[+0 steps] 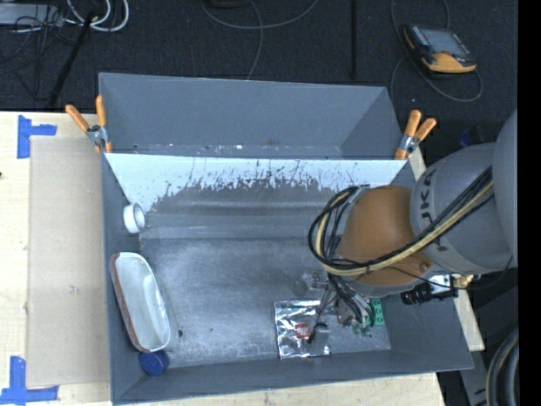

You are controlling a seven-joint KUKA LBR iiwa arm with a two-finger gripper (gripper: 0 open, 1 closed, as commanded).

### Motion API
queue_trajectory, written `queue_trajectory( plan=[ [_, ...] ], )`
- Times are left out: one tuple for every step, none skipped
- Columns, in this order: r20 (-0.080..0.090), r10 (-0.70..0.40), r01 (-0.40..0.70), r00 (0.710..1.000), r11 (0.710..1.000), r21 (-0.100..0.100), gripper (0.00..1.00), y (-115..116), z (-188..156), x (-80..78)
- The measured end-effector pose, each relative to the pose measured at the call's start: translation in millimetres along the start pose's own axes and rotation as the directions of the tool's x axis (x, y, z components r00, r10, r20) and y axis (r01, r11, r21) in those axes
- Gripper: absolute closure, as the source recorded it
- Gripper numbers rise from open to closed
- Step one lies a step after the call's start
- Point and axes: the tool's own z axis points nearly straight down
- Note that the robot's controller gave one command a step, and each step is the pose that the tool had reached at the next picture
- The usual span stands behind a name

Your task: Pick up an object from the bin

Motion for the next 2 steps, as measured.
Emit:
queue_trajectory(
  plan=[
    [0.008,0.001,-0.001,1.000,1.000,-0.001,1.00,1,-5,-2.3],
    [0.018,0.057,-0.057,0.998,0.998,-0.003,1.00,3,-119,-22.7]
  ],
)
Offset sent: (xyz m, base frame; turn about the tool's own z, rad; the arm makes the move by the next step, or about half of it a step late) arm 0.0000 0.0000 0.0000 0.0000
